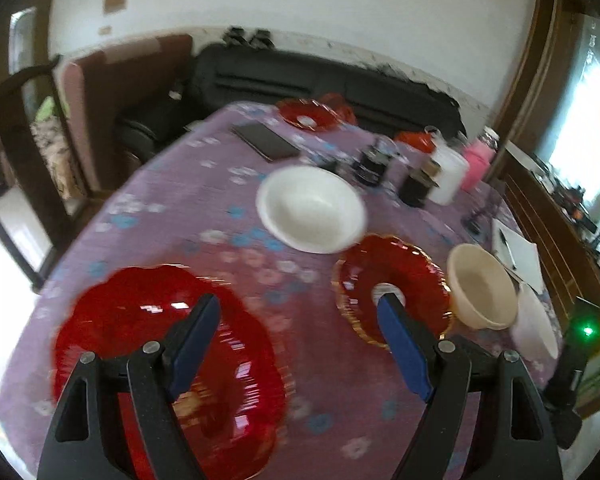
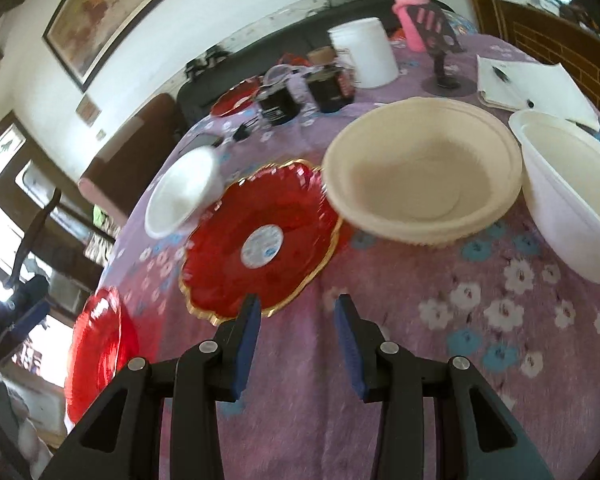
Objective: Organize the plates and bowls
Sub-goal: 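Grasp the rim of the red scalloped sticker plate with the right tool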
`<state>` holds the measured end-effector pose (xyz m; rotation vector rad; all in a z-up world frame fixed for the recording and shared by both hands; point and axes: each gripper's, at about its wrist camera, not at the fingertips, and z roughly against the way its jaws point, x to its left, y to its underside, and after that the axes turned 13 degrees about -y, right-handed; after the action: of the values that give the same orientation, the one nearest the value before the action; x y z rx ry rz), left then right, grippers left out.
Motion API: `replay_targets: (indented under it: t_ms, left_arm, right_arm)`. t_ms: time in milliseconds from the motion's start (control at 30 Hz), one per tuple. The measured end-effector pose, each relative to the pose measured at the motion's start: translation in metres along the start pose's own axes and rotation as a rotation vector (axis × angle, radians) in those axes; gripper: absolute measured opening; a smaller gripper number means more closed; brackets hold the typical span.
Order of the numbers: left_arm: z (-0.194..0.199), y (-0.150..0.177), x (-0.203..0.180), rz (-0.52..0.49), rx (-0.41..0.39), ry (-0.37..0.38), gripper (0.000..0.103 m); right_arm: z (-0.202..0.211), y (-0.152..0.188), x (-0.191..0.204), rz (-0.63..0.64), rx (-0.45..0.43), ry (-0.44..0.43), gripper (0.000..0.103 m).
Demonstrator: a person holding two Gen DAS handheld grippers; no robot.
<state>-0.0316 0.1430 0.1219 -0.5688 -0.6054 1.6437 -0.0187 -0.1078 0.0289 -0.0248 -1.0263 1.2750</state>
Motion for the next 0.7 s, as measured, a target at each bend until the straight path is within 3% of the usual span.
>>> replay_targets:
  t_ms: [267, 300, 367, 467, 700]
  left_arm:
    - [-0.044, -0.006, -0.031, -0.019, 0.107, -0.015, 0.080]
    - [-0.047, -0.005, -0.032, -0.019, 0.114, -0.020, 0.080]
    - [-0.057, -0.005, -0.034, -0.015, 0.141, -0.026, 0.080]
    - [-0.067, -0.004, -0.033, 0.000, 0.179, -0.036, 0.080]
    - [-0.069, -0.002, -0.040, -0.024, 0.179, -0.026, 0.080]
  right_arm:
    - [-0.035, -0.026, -0.017, -0.072, 0.030, 0.005, 0.041]
    - [-0.038, -0.027, -0.018, -0.075, 0.034, 0.004, 0.028]
    - [-0.044, -0.029, -0.022, -0.096, 0.059, -0.006, 0.013]
    - [-0.039, -0.025, -0.023, -0.109, 0.080, -0.022, 0.012]
    - [0.000, 0.002, -0.031, -0.115, 0.160, -0.019, 0.012]
